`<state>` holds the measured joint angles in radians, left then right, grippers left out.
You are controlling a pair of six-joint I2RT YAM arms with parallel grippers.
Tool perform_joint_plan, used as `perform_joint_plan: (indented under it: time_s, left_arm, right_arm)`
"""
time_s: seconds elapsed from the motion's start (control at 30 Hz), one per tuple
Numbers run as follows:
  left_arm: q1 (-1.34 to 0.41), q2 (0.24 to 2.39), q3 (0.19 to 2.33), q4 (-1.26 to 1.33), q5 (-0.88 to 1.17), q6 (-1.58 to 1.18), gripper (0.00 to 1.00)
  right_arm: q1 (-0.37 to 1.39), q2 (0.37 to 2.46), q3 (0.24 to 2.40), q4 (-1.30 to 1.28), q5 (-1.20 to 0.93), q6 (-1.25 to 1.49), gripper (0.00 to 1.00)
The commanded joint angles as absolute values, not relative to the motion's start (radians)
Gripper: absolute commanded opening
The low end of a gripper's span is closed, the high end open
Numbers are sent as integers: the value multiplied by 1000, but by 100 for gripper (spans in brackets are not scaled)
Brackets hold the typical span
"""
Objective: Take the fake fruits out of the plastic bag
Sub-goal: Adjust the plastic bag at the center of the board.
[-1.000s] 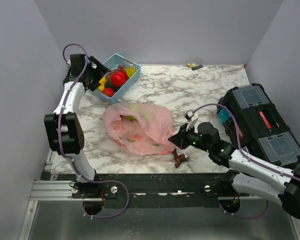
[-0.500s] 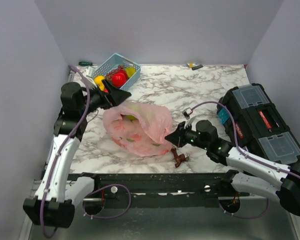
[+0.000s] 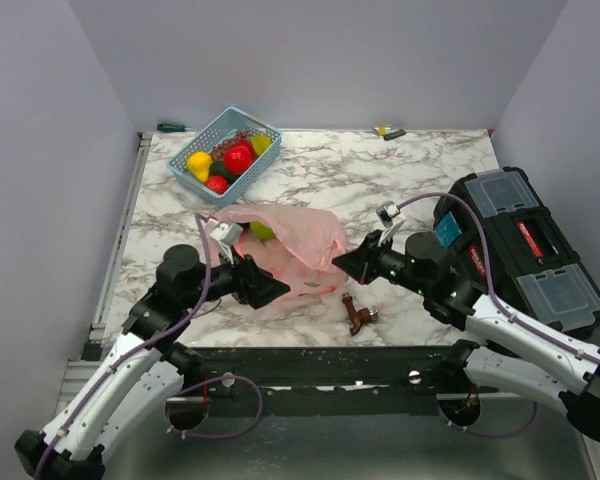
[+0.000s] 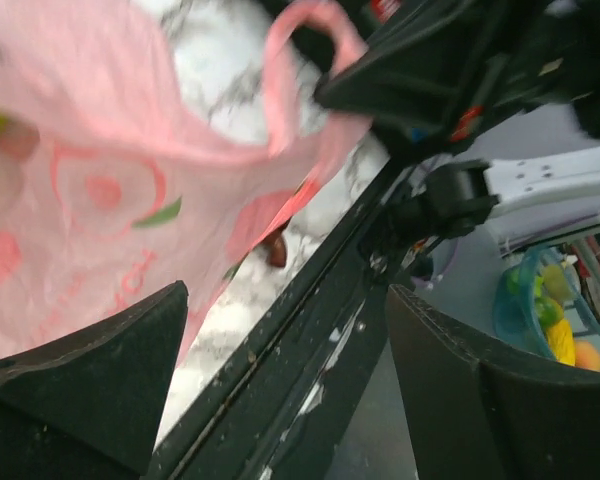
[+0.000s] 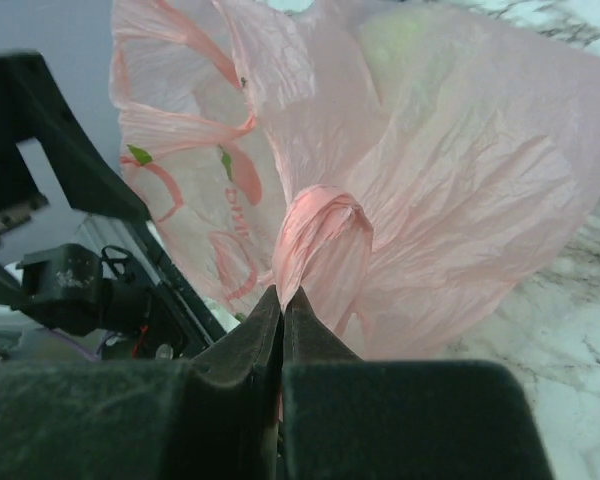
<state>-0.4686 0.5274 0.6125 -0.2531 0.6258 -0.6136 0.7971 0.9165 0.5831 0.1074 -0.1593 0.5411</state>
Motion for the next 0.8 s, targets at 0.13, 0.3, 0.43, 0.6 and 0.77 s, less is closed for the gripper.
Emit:
perform_joint_plan:
  time_s: [0.13, 0.3, 0.43, 0.6, 0.77]
  left_arm:
    - [-682, 764, 594, -190, 162, -659, 76]
    - [-684, 850, 603, -173, 26, -666, 68]
    - [-684, 879, 577, -103, 9, -643, 67]
    - [-684, 928, 598, -103, -17, -631, 67]
    - [-682, 887, 577, -98, -47, -640, 66]
  right_arm:
    - [798, 981, 757, -249, 160, 405, 21]
    - [799, 1033, 886, -383, 264, 317, 48]
    - [806, 1073, 981, -411, 300, 234, 73]
    - [882, 1220, 1090, -418, 71, 89, 83]
    - [1086, 1381, 1072, -329, 274, 10, 87]
